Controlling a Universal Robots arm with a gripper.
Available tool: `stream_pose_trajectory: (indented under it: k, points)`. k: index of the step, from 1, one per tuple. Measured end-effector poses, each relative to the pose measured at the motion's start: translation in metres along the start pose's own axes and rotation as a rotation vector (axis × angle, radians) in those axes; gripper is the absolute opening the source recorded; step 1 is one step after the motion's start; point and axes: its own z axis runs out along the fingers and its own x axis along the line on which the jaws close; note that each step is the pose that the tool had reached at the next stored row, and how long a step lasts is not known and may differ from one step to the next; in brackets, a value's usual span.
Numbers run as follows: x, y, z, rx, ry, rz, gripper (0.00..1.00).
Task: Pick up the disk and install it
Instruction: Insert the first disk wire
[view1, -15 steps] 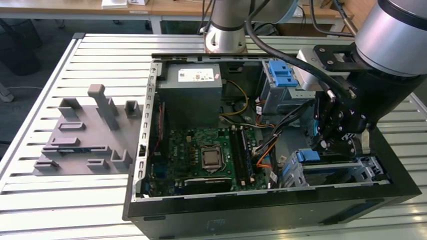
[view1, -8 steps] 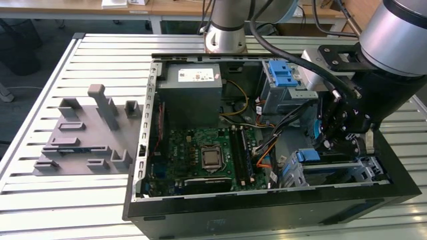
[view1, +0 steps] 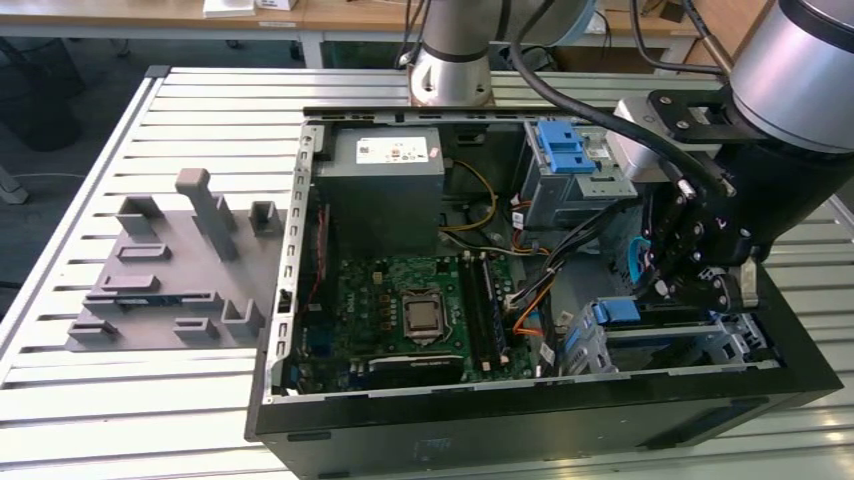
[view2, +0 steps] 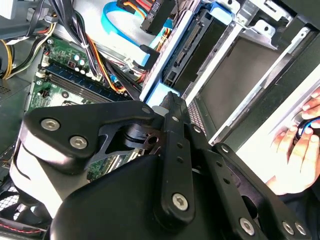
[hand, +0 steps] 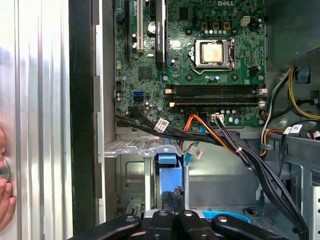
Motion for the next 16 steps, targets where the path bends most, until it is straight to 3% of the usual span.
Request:
stream_pose_trajectory:
  k: [8,16]
  points:
    - [-0.0007,-0.0005,-0.0036,0.0000,-0.0002,0.000,0.11]
    - [-0.0041,-0.0119,-0.0036,0.0000,-0.0001,0.000,0.11]
